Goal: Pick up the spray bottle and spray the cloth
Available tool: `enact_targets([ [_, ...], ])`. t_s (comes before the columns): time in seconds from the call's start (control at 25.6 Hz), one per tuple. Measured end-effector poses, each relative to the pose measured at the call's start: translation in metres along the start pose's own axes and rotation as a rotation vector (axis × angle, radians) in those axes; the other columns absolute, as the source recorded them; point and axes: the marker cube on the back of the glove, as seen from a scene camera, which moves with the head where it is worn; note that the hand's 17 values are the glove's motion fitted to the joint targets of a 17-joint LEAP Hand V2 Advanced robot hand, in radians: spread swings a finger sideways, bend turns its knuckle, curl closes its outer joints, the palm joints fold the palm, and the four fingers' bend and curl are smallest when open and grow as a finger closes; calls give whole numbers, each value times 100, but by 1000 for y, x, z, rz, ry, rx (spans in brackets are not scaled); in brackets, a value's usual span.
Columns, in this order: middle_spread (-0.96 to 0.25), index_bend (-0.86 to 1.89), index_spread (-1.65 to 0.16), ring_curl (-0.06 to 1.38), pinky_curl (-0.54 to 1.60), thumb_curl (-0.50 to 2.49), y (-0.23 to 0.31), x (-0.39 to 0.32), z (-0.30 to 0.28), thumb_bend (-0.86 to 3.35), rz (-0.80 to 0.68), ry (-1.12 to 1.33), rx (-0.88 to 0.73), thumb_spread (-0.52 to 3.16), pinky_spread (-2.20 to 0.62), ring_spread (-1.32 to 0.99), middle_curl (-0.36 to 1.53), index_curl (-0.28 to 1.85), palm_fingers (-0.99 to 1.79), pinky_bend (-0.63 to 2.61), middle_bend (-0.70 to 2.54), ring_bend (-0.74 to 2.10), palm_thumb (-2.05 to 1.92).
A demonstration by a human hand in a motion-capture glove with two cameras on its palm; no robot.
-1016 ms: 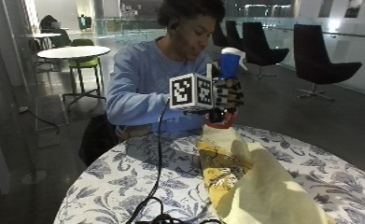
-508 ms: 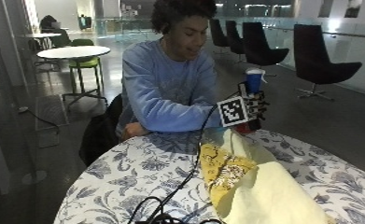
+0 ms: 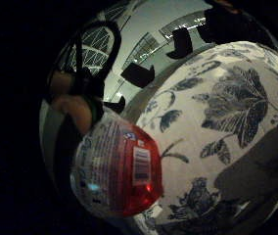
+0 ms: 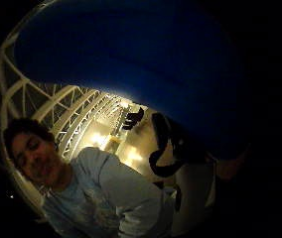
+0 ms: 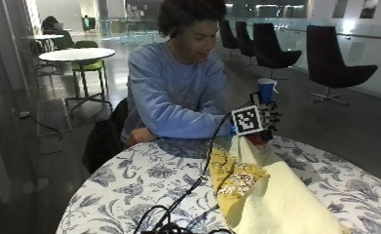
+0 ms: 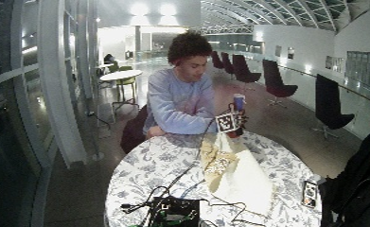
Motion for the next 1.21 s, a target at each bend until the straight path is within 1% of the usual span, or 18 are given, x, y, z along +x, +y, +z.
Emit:
enact_targets([
  [0.08, -7, 9, -23, 39, 37, 44, 6, -8, -3, -3, 1, -24, -29, 108, 4, -4, 46, 26, 99, 32, 30, 45, 75],
  [0.12, -7, 6, -24, 39, 38, 43, 10, -13, -7, -4, -2, -34, -50, 108, 5, -4, 45, 26, 90, 33, 28, 44, 73],
  [0.2, -7, 5, -25, 41, 39, 42, 19, -24, -22, -4, -10, -32, -101, 107, 7, -3, 46, 25, 84, 33, 29, 45, 71],
  [0.35, -6, 2, -28, 40, 38, 39, 31, -30, -70, -5, 3, 107, -118, 107, 9, -2, 46, 21, 77, 35, 30, 44, 66],
  [0.47, -6, 4, -29, 40, 38, 37, 56, -32, -107, -4, 31, 219, -134, 107, 11, -2, 46, 20, 75, 35, 31, 45, 63],
  [0.59, -5, 6, -30, 39, 37, 36, 99, -28, -144, -3, 73, 397, -147, 108, 13, -1, 46, 19, 74, 34, 32, 46, 62],
  [0.7, -5, 7, -31, 39, 37, 35, 153, -19, -177, -3, 122, 595, -153, 108, 14, -1, 46, 19, 74, 34, 32, 46, 62],
  [0.82, -5, 9, -31, 39, 37, 34, 207, -13, -200, -2, 171, 730, -142, 109, 15, 0, 45, 19, 73, 33, 32, 46, 61],
  [1.02, -5, 11, -32, 38, 37, 34, 280, -15, -230, -2, 249, 833, -69, 109, 17, 0, 45, 20, 71, 32, 33, 43, 63],
  [1.21, -5, 12, -32, 37, 36, 33, 333, -15, -256, -2, 332, 900, -21, 111, 18, 0, 45, 21, 72, 30, 32, 42, 64],
])
